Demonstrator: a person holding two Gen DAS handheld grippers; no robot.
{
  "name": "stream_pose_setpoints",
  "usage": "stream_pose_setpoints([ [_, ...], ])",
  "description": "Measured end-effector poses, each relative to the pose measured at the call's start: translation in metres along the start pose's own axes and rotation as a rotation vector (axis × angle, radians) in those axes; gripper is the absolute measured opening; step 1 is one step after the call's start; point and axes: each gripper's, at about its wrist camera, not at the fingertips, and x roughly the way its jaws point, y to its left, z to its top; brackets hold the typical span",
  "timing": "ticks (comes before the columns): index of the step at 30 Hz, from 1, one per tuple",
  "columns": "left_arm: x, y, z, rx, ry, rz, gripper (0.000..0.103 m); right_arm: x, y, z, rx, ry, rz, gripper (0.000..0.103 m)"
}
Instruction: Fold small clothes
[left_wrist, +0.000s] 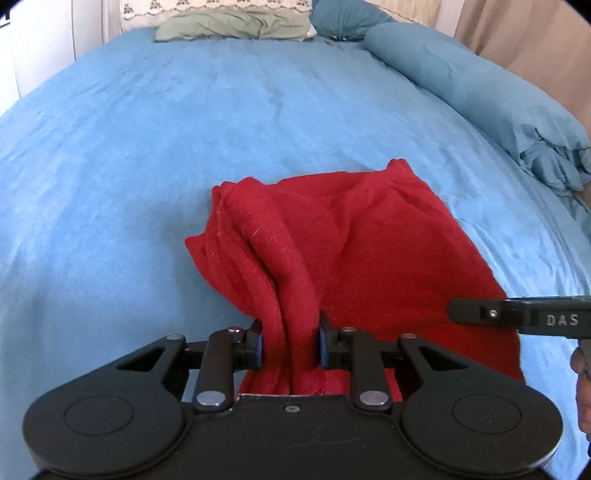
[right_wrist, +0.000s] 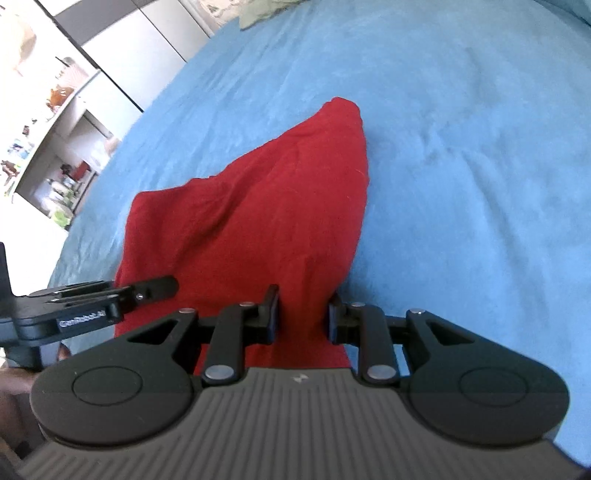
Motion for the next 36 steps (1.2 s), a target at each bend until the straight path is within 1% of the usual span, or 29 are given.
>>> stream_pose_setpoints([
  [3,0.0,0.0,-0.004,-0.004,-0.027,0.002,0.032,0.0,0.001,-0.004,-0.038,-0.02,0.016,0.041],
  [5,-0.005,0.002,-0.005,-0.003,-0.039,0.018,0.04,-0.001,0.0,-0.002,-0.048,-0.031,0.028,0.042],
  [6,-0.007,0.002,-0.005,-0.009,-0.044,0.028,0.051,-0.003,0.002,-0.003,-0.062,-0.045,0.032,0.046],
  [7,-0.012,0.002,-0.005,-0.016,-0.051,0.051,0.061,-0.006,0.007,-0.004,-0.081,-0.064,0.033,0.047],
  [8,-0.02,0.001,-0.005,-0.021,-0.069,0.077,0.083,-0.01,0.01,-0.008,-0.097,-0.086,0.022,0.058],
  [9,-0.03,0.001,-0.006,-0.024,-0.099,0.097,0.096,-0.017,0.015,-0.01,-0.116,-0.111,0.015,0.075],
  [10,-0.043,0.001,-0.007,-0.028,-0.138,0.111,0.098,-0.025,0.02,-0.011,-0.123,-0.134,0.014,0.085],
  [11,-0.058,0.001,-0.007,-0.032,-0.17,0.114,0.098,-0.034,0.024,-0.012,-0.126,-0.169,0.012,0.099],
  [12,-0.073,0.0,-0.008,-0.034,-0.187,0.119,0.098,-0.047,0.029,-0.014,-0.126,-0.212,0.008,0.103],
  [13,-0.088,-0.002,-0.008,-0.039,-0.198,0.129,0.098,-0.062,0.034,-0.016,-0.126,-0.25,0.013,0.103],
  [14,-0.108,-0.004,-0.009,-0.043,-0.213,0.142,0.098,-0.075,0.037,-0.017,-0.124,-0.266,0.015,0.103],
  [17,-0.169,-0.012,-0.012,-0.058,-0.245,0.159,0.1,-0.123,0.055,-0.019,-0.092,-0.291,-0.009,0.103],
  [18,-0.189,-0.016,-0.015,-0.057,-0.254,0.159,0.103,-0.139,0.063,-0.019,-0.088,-0.301,-0.022,0.103],
  [19,-0.21,-0.02,-0.017,-0.046,-0.262,0.165,0.103,-0.158,0.071,-0.021,-0.087,-0.312,-0.043,0.103],
  [22,-0.268,-0.035,-0.03,-0.015,-0.308,0.232,0.103,-0.211,0.097,-0.03,-0.108,-0.347,-0.112,0.103],
  [25,-0.307,-0.046,-0.048,-0.025,-0.3,0.274,0.103,-0.255,0.122,-0.044,-0.142,-0.372,-0.17,0.103],
  [28,-0.329,-0.06,-0.067,-0.025,-0.286,0.303,0.103,-0.287,0.143,-0.063,-0.16,-0.378,-0.226,0.103],
  [32,-0.346,-0.08,-0.095,-0.02,-0.28,0.358,0.103,-0.312,0.167,-0.097,-0.197,-0.347,-0.303,0.103],
  [36,-0.352,-0.09,-0.119,-0.029,-0.246,0.351,0.103,-0.325,0.184,-0.132,-0.235,-0.297,-0.351,0.103],
])
